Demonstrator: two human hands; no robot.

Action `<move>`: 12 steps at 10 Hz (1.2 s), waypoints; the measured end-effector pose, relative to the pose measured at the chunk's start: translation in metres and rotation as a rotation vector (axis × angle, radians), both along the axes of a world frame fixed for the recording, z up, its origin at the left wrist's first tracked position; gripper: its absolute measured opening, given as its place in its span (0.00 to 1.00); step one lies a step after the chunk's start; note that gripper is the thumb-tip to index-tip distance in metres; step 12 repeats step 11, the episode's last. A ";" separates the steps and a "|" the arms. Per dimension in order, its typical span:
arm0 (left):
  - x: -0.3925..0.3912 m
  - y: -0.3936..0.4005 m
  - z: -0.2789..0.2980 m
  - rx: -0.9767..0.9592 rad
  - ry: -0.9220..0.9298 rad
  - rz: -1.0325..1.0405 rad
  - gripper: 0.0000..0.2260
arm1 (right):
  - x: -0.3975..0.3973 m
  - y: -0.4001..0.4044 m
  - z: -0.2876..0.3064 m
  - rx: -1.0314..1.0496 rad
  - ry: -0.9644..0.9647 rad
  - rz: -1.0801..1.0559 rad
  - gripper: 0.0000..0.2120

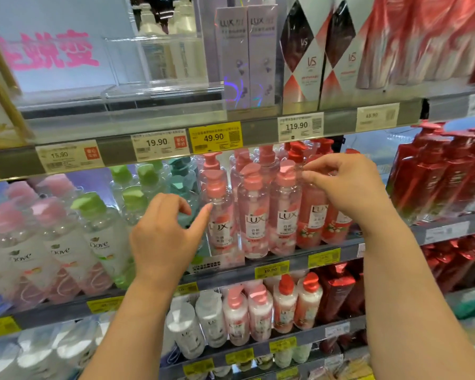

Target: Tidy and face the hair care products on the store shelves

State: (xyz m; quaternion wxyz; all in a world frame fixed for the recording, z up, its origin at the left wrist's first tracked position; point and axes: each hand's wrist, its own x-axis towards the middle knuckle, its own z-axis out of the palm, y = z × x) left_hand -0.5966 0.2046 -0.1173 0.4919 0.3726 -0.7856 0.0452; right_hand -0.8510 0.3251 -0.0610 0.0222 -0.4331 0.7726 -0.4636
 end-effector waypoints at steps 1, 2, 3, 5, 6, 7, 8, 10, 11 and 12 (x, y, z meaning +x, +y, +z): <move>-0.031 0.010 0.006 0.042 -0.084 -0.151 0.11 | -0.008 0.000 -0.007 0.035 -0.005 0.006 0.06; -0.063 0.020 0.010 0.169 -0.160 -0.173 0.11 | -0.009 -0.002 -0.014 0.075 -0.002 0.050 0.10; -0.086 0.021 0.010 0.294 -0.199 -0.154 0.10 | -0.018 0.001 -0.016 0.022 -0.034 0.064 0.09; -0.103 0.013 0.002 0.365 -0.277 -0.159 0.07 | -0.054 0.019 -0.015 -0.155 -0.072 -0.156 0.03; -0.104 0.016 0.000 0.347 -0.329 -0.090 0.13 | -0.067 0.026 -0.023 -0.143 -0.086 -0.274 0.05; -0.106 0.017 0.000 0.307 -0.329 -0.043 0.14 | -0.073 0.028 -0.031 -0.023 -0.053 -0.279 0.17; -0.105 0.016 0.001 0.318 -0.340 -0.054 0.14 | -0.073 0.025 -0.036 0.074 -0.147 -0.174 0.27; -0.101 0.016 0.010 0.355 -0.343 -0.088 0.14 | -0.066 0.020 -0.037 0.129 -0.136 -0.194 0.28; -0.099 0.013 0.010 0.373 -0.334 -0.087 0.14 | -0.060 0.021 -0.029 0.103 -0.117 -0.261 0.27; -0.099 0.013 0.010 0.373 -0.334 -0.087 0.14 | -0.060 0.021 -0.029 0.103 -0.117 -0.261 0.27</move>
